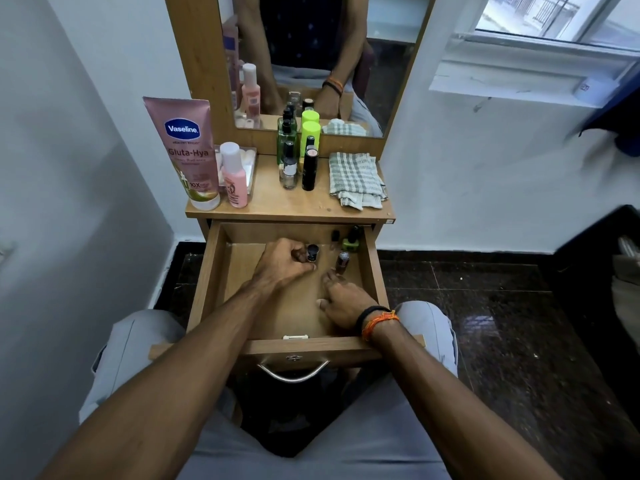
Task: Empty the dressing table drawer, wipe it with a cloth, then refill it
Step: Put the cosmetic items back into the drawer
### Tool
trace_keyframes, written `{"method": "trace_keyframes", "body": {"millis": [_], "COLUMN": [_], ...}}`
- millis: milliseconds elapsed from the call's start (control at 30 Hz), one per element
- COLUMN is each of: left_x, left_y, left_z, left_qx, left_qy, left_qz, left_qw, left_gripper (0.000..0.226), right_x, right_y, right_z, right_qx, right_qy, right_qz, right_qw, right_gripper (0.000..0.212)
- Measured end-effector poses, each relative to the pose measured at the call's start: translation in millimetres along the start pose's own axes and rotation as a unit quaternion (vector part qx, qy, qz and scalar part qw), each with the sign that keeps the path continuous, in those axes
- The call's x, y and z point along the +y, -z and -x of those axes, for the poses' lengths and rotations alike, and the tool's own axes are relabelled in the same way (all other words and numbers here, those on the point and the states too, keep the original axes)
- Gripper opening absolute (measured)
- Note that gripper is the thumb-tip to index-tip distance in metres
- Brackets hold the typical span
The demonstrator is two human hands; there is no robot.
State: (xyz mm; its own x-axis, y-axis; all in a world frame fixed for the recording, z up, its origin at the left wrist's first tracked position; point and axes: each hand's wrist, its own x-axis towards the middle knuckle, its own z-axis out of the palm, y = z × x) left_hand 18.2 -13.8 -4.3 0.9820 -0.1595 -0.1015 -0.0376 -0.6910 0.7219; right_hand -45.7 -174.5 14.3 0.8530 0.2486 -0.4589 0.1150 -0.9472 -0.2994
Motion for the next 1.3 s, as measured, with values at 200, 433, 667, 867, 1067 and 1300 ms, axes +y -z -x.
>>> {"method": "trace_keyframes", "body": {"millis": [200, 433, 667, 867, 1067, 1300], "left_x": [8.1, 17.5, 23.8, 25.2, 21.7, 20.4], "left_y": [-11.7, -24.7, -31.4, -35.5, -40.3, -44.8], "left_z": [-6.9, -13.3, -18.2, -21.3, -23.7, -24.5], "left_qx": [-0.016, -0.021, -0.017, -0.011, -0.012, -0.002], "left_qy": [0.004, -0.013, -0.017, -0.019, -0.019, -0.024], "left_qz": [0.004, 0.011, 0.014, 0.021, 0.034, 0.041], "left_qw": [1.0, 1.0, 1.0, 1.0, 0.999, 0.999], "left_gripper": [0.017, 0.013, 0.012, 0.013, 0.016, 0.016], "right_x": [3.2, 6.0, 7.6, 8.5, 7.6, 6.5], "right_y": [-0.4, -0.9, 2.7, 5.5, 5.2, 3.7], "right_z": [-3.3, -7.8, -10.7, -13.9, -12.7, -7.9], "right_qx": [0.021, 0.035, 0.053, 0.058, 0.063, 0.087], "right_qy": [-0.018, -0.053, -0.081, -0.095, -0.099, -0.105], "right_qz": [-0.013, -0.039, -0.076, -0.103, -0.116, -0.121], "right_qw": [1.0, 0.997, 0.992, 0.988, 0.986, 0.983], "right_gripper": [0.06, 0.051, 0.032, 0.027, 0.024, 0.027]}}
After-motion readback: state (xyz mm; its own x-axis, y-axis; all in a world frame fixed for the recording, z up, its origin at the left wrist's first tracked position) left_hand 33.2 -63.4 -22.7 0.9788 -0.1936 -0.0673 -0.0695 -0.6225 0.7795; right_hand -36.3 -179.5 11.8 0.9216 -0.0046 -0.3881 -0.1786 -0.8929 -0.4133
